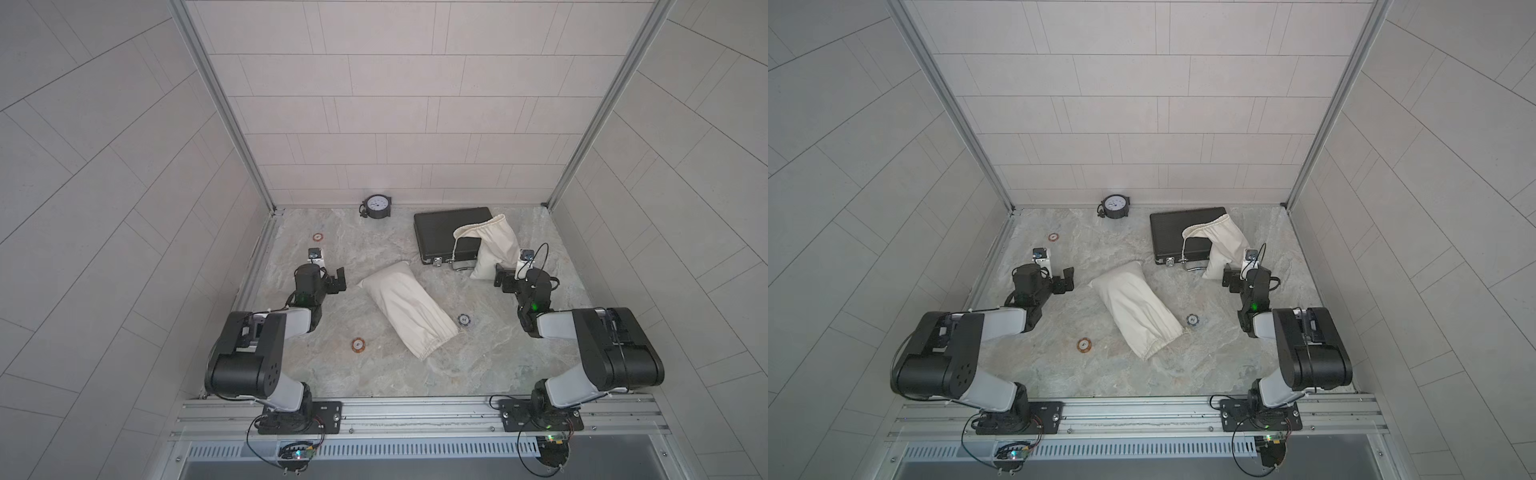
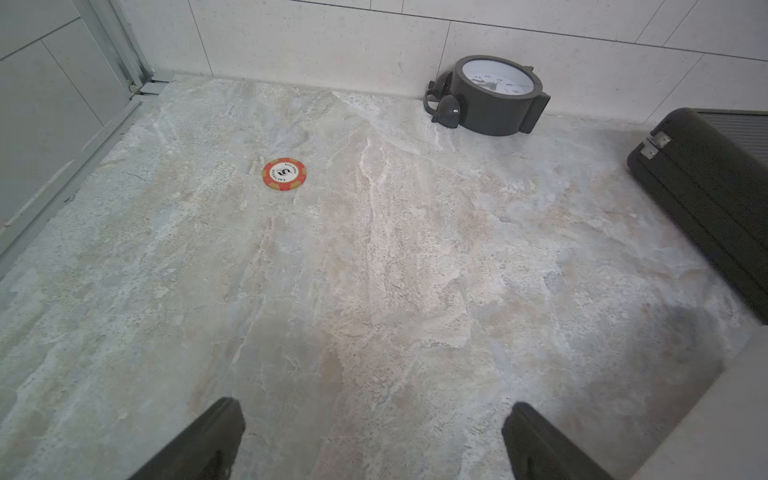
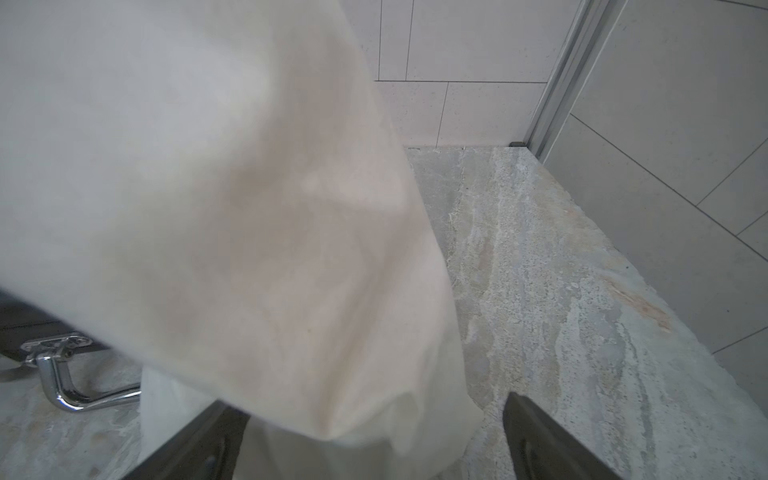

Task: Close the soil bag
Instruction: Adjust the soil bag at the center of the board.

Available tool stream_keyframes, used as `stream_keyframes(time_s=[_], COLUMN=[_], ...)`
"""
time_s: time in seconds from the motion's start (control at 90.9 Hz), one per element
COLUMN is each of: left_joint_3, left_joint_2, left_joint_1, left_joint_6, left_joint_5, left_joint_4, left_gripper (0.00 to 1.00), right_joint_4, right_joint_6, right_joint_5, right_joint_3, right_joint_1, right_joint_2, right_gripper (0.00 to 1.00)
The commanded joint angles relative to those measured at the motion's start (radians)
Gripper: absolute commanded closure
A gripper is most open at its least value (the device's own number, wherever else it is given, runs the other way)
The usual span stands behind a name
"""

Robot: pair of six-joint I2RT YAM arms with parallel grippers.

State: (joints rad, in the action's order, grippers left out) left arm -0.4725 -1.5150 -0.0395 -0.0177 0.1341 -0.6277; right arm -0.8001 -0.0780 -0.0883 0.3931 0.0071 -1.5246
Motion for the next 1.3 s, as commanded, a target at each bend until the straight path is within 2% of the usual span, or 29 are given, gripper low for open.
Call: stream_keyframes(time_s=[0.0,0.374,0.44,0.506,0.55,0.616,0.649,0.726,0.825,0.936,1.035,1.123,1.2,1.288], left_joint_3=[-0.023,-0.013,-0.008,-0.037,-0.066,-0.089,-0.095,-0.114,-0.148,-0.165,-0.174,-0.159,-0.129,-0.105], left_joint_2=[-0.008,0.0,0.004,0.05,0.085,0.139,0.168,0.239,0.349,0.443,0.504,0.537,0.561,0.578], left_joint_1=[0.005,0.004,0.006,-0.001,-0.004,-0.028,-0.053,-0.124,-0.274,-0.466,-0.602,-0.71,-0.818,-0.916], left_joint_6=[0.005,0.004,0.009,0.019,0.013,0.021,0.025,0.015,-0.049,-0.157,-0.345,-0.52,-0.633,-0.761], left_joint_5=[-0.011,-0.01,-0.019,-0.031,-0.028,-0.012,0.013,0.058,0.193,0.29,0.284,0.241,0.244,0.27], left_joint_4=[-0.016,-0.024,-0.036,0.026,0.135,0.214,0.24,0.304,0.433,0.568,0.732,0.872,0.924,0.961], left_gripper=[0.0,0.0,0.0,0.0,0.0,0.0,0.0,0.0,0.0,0.0,0.0,0.0,0.0,0.0], right_joint_4=[-0.008,-0.013,-0.031,-0.032,0.009,0.255,0.368,0.508,0.673,0.865,1.01,1.08,1.112,1.107], right_joint_6=[0.001,0.004,0.022,0.036,0.038,0.007,-0.009,-0.028,-0.061,-0.12,-0.147,-0.18,-0.2,-0.2], right_joint_5=[-0.001,0.0,0.033,0.037,0.022,0.004,-0.006,-0.073,-0.131,-0.111,-0.059,0.043,0.092,0.092], right_joint_3=[0.017,0.01,-0.002,-0.022,-0.018,0.038,0.072,0.094,0.113,0.165,0.201,0.213,0.217,0.215], right_joint_1=[0.0,0.002,0.001,0.005,0.013,0.027,0.037,0.087,0.167,0.239,0.311,0.363,0.425,0.515], right_joint_2=[-0.008,-0.002,0.015,0.059,0.119,0.226,0.271,0.37,0.51,0.631,0.716,0.756,0.754,0.736], right_gripper=[0.0,0.0,0.0,0.0,0.0,0.0,0.0,0.0,0.0,0.0,0.0,0.0,0.0,0.0])
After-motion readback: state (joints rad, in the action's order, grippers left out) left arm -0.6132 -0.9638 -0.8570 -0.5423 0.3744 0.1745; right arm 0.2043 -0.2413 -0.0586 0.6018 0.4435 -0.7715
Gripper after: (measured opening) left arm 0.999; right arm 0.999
